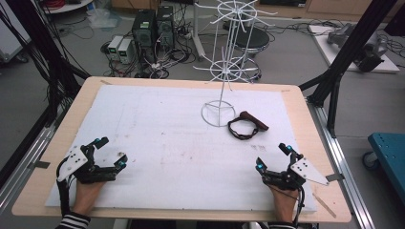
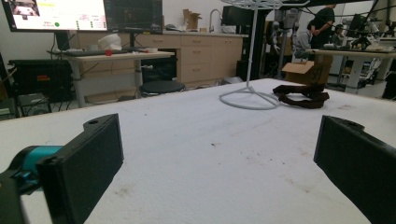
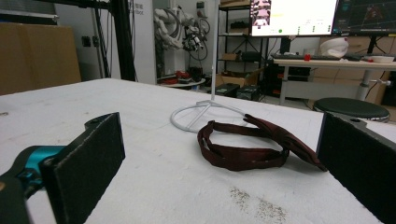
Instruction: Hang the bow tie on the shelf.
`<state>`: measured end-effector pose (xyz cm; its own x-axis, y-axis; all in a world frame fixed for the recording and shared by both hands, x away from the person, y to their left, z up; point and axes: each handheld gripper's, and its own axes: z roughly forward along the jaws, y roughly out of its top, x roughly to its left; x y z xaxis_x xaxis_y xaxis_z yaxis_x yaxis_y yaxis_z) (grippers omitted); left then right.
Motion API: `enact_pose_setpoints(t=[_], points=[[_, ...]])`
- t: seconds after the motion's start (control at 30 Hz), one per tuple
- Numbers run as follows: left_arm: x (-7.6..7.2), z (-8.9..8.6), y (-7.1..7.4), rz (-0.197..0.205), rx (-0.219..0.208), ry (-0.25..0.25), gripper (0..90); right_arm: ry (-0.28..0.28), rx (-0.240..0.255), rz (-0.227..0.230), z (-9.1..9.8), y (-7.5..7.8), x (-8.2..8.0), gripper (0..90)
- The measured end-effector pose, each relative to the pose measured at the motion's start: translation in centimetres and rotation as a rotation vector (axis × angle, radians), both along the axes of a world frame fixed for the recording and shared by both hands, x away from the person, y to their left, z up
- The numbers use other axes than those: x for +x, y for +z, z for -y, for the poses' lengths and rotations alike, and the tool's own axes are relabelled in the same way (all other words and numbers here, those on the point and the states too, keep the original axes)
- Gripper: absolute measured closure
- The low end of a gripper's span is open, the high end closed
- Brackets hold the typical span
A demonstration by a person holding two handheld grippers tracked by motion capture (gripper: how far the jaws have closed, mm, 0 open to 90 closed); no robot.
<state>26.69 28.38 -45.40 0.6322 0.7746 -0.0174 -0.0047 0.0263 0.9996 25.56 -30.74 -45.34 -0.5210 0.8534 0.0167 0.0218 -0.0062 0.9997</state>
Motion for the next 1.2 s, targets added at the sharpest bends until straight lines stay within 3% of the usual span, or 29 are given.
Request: enact_pose_setpoints(t=[0.3, 0.5, 0.93, 1.2], points=[[0.0, -0.1, 0.0, -0.001, -0.010, -0.001, 1.8, 0.021, -0.007, -0.004, -0.2, 0.1, 0.0, 0.6], [0.0, 0.0, 0.0, 0.000, -0.009, -0.003, 1.8, 0.051, -0.036, -0.019, -0.2, 1.3, 0.2, 0.6], [0.0, 0.0, 0.0, 0.004, -0.005, -0.001, 1.8, 0.047, -0.137, -0.127, 0.5, 5.4, 2.1, 0.6], [0.0, 0.0, 0.0, 0.000, -0.008, -0.001, 1.8, 0.058, -0.205, -0.226, 0.4, 7.6, 4.6, 0.6]])
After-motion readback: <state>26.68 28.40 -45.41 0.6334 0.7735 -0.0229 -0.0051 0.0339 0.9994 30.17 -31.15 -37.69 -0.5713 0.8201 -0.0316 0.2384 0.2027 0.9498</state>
